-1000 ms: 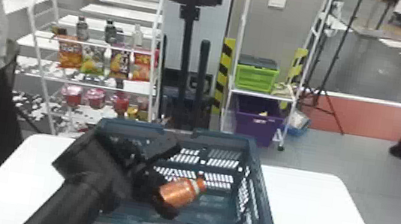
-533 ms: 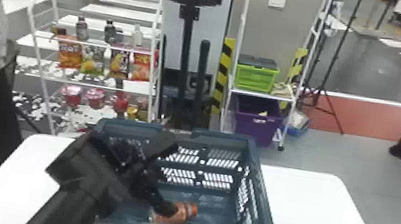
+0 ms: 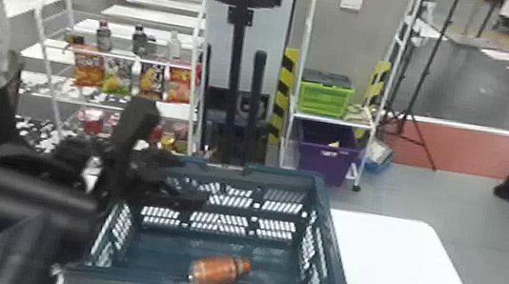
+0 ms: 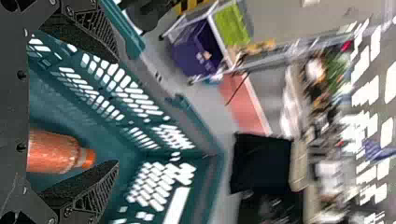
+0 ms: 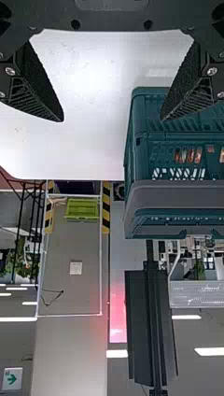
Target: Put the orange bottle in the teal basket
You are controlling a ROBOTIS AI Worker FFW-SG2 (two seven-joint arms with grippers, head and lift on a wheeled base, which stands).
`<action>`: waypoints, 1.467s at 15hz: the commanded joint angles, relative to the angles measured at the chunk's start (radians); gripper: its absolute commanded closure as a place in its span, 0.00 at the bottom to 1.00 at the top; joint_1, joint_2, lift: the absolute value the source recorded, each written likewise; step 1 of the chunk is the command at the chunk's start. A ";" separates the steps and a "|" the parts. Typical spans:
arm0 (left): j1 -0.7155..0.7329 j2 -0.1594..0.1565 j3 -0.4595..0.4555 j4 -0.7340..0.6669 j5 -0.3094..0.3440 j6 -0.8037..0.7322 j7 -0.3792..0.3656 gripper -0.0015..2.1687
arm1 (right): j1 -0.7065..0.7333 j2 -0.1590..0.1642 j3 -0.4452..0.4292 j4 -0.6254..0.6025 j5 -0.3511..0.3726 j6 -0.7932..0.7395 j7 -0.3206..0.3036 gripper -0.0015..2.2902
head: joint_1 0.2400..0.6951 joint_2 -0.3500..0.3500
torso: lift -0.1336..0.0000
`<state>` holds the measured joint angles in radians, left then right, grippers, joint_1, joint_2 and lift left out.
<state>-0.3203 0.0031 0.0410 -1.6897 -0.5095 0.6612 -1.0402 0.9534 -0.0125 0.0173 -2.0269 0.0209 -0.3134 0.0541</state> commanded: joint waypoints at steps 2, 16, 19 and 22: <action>0.239 -0.006 0.119 -0.347 0.155 0.154 0.118 0.07 | 0.002 -0.017 -0.004 -0.030 0.001 0.000 0.004 0.06 | 0.57 0.50 | 1.00; 1.256 -0.006 0.085 -0.473 0.556 -1.061 0.775 0.07 | 0.022 -0.185 0.023 -0.113 -0.088 0.000 0.006 0.06 | 0.57 0.50 | 1.00; 1.248 -0.006 -0.015 -0.366 0.534 -1.119 0.919 0.07 | 0.022 -0.195 0.023 -0.113 -0.107 -0.012 0.007 0.06 | 0.57 0.50 | 1.00; 1.247 -0.006 -0.049 -0.335 0.517 -1.113 0.985 0.07 | 0.024 -0.198 0.023 -0.113 -0.113 -0.025 0.009 0.06 | 0.57 0.50 | 1.00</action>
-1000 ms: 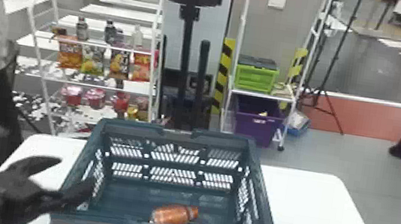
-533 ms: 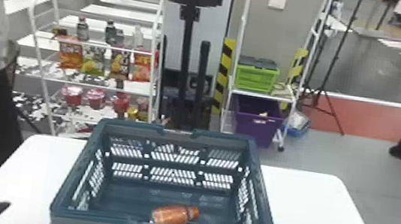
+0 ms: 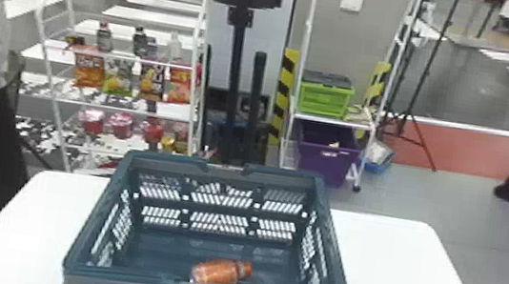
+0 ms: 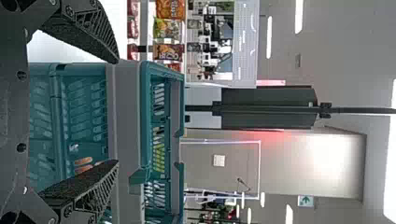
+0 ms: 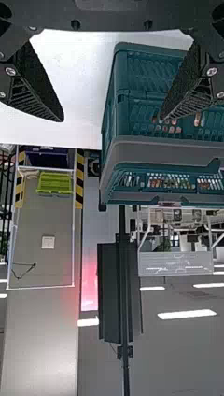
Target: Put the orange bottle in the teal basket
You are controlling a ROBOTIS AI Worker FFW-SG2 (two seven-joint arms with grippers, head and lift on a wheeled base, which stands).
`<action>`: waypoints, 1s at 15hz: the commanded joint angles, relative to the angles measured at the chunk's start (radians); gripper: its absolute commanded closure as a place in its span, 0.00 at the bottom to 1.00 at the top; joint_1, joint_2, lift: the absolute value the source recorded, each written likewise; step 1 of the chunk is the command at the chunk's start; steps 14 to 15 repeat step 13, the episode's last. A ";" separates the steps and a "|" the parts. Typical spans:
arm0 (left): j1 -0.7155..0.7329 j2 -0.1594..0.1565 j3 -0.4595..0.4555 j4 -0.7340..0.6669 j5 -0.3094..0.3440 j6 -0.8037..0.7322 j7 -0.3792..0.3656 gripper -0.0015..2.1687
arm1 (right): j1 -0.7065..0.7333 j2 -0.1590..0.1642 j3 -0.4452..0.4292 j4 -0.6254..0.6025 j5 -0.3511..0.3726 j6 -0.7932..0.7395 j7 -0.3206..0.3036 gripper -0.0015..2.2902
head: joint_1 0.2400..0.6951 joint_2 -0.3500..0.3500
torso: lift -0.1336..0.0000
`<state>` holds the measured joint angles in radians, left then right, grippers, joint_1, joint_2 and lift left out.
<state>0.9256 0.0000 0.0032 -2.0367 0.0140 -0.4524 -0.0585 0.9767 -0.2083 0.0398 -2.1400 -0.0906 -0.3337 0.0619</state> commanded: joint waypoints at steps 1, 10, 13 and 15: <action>0.007 -0.003 -0.009 0.012 -0.006 0.001 0.005 0.07 | 0.000 -0.002 0.000 -0.001 -0.001 -0.004 0.001 0.06 | 0.57 0.50 | 1.00; 0.045 -0.003 -0.008 -0.007 -0.002 -0.039 0.005 0.07 | 0.005 -0.002 0.005 -0.004 -0.001 -0.008 0.007 0.06 | 0.57 0.50 | 1.00; 0.045 -0.003 -0.008 -0.005 -0.002 -0.039 0.005 0.07 | 0.007 -0.002 0.006 -0.009 -0.001 -0.011 0.009 0.06 | 0.57 0.50 | 1.00; 0.045 -0.003 -0.008 -0.005 -0.002 -0.039 0.005 0.07 | 0.007 -0.002 0.006 -0.009 -0.001 -0.011 0.009 0.06 | 0.57 0.50 | 1.00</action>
